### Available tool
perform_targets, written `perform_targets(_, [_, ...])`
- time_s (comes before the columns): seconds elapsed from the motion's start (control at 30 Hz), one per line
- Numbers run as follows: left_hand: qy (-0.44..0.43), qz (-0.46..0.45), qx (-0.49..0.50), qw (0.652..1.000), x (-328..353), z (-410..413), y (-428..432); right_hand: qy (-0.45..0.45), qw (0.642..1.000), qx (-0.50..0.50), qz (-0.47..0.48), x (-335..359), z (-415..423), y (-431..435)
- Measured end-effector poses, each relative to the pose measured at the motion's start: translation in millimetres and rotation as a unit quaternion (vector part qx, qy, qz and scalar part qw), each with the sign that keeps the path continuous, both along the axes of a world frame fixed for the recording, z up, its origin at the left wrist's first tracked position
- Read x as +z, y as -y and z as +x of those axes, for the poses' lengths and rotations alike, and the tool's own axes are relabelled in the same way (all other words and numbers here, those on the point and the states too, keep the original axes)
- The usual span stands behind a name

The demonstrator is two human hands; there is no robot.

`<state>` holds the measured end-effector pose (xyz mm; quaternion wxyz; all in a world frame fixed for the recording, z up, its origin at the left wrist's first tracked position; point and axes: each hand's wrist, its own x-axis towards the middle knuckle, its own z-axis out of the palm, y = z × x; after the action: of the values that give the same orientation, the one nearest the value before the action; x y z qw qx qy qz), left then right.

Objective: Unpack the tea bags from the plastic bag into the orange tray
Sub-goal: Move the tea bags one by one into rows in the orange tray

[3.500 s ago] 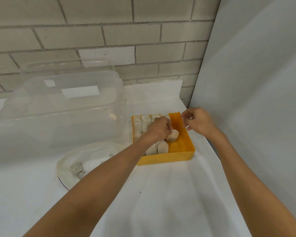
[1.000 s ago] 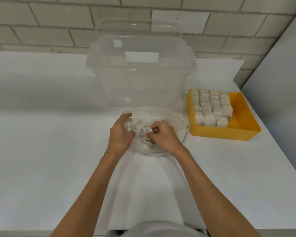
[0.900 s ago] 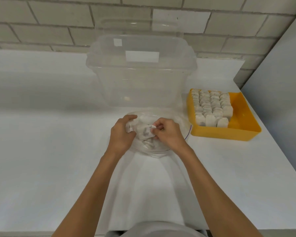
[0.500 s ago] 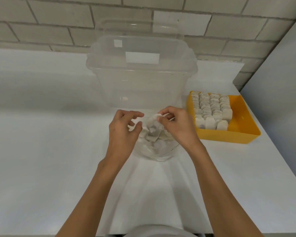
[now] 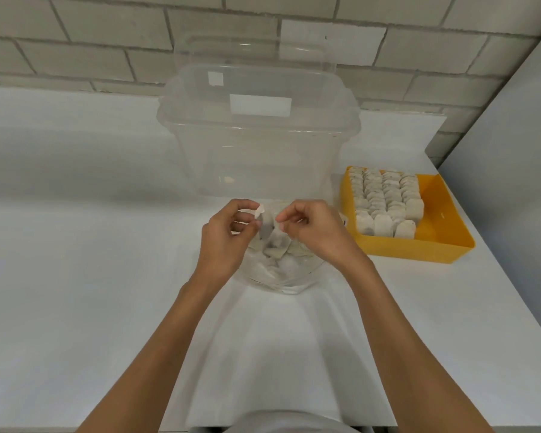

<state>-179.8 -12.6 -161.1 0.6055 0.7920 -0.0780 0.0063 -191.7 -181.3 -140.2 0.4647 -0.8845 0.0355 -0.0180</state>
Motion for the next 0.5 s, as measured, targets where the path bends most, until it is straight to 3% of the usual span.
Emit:
perform_targets(0.13, [-0.018,-0.018,-0.030,0.999,0.1,2.9,-6.6,-0.051,0.972,0.091,-0.213,-35.8,1.9,-5.8])
perform_targets(0.3, [0.015,0.014,-0.070,0.997,3.7,2.9,-8.5,0.000,0.944,0.123,-0.306,-45.4,1.1,-11.6])
perform_targets(0.4, [0.018,0.009,-0.071,0.997,3.9,4.1,-9.5,0.041,0.947,0.118,-0.297,-46.9,1.9,-12.4])
perform_targets(0.5, [0.014,-0.006,-0.059,0.998,3.5,5.3,-11.0,0.033,0.982,0.054,-0.177,-48.0,3.3,-7.0])
